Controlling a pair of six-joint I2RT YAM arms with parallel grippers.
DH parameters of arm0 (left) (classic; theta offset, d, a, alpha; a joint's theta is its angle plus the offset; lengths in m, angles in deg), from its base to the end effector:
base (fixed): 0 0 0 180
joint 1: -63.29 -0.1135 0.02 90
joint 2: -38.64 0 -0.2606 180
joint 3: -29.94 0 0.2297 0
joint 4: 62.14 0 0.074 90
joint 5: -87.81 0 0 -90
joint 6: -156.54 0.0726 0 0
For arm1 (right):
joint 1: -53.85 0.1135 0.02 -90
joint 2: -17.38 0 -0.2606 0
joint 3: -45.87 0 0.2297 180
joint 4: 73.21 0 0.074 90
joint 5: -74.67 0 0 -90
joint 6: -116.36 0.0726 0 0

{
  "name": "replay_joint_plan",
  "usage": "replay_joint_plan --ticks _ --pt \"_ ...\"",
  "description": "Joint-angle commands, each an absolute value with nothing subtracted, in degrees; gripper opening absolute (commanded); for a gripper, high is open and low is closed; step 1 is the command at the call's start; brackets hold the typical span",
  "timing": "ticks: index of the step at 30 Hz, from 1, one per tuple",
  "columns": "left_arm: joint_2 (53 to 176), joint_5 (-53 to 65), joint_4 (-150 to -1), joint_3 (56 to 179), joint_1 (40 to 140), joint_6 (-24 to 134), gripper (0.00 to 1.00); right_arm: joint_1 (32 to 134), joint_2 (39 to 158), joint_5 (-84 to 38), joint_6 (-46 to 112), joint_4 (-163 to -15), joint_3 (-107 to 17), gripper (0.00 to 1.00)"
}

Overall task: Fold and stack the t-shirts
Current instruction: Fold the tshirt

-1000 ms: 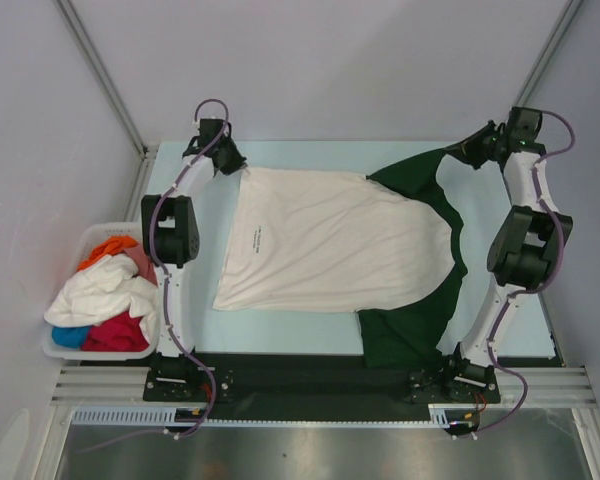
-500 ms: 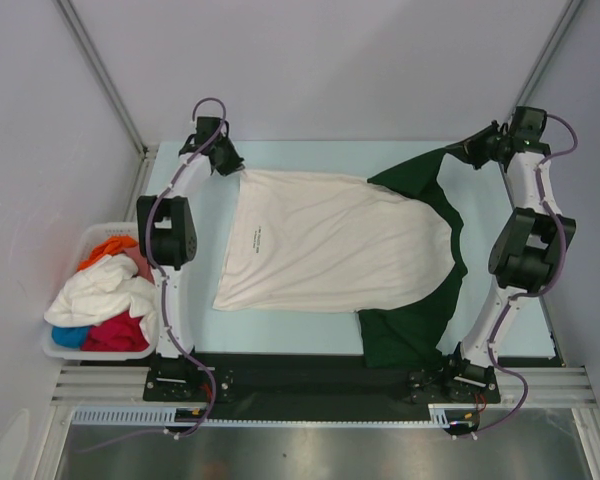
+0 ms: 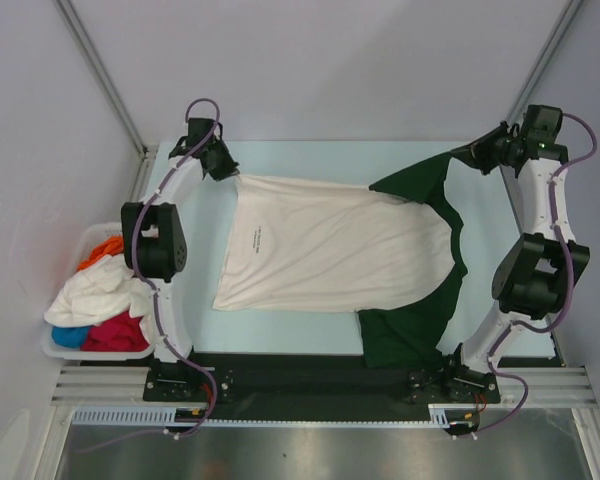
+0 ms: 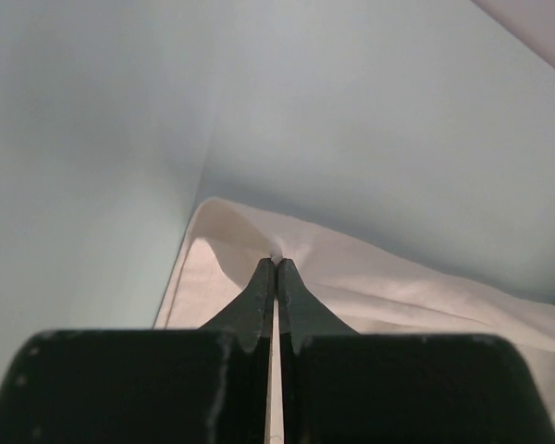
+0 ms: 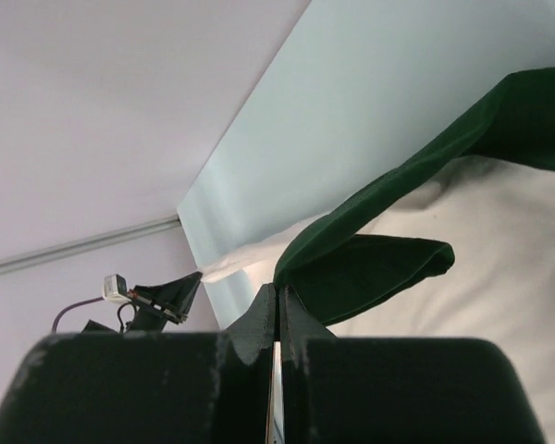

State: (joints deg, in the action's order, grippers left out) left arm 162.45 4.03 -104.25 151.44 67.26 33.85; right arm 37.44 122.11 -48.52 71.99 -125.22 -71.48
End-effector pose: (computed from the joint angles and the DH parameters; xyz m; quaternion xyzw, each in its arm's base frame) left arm 0.4972 -0.0424 0.2185 -0.2080 0.8970 -0.1691 0.3514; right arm 0.4089 -0.0790 0.3302 0.3419 0.8054 0.3532 0.3313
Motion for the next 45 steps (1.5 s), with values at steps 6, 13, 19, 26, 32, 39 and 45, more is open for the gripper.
replay_joint_plan --ticks 6,13,19,26,32,39,45 --pt "154.9 5.9 -104.2 145.4 66.7 35.3 0.01 36.7 113.6 -47.5 70.3 -129.1 -64.2 0.0" --pt "151.9 6.2 -104.7 140.4 66.7 36.0 0.0 36.4 106.9 -44.3 70.0 -131.8 -58.1 0.0" --pt "150.6 6.8 -104.9 136.9 66.7 36.0 0.0 36.0 102.9 -41.9 69.1 -135.9 -54.1 0.0" --pt "150.4 6.0 -106.0 135.0 66.7 36.8 0.0 35.9 101.1 -40.5 68.4 -138.2 -50.5 0.0" --pt "149.1 4.8 -106.4 131.9 66.7 36.7 0.0 35.8 100.9 -38.5 67.1 -139.3 -49.3 0.0" --pt "149.6 4.9 -106.9 129.1 66.7 36.1 0.0 35.7 101.5 -36.3 66.3 -139.2 -47.4 0.0" --pt "150.2 4.8 -106.9 126.7 66.9 35.1 0.0 35.7 101.5 -35.0 65.9 -139.5 -47.1 0.0"
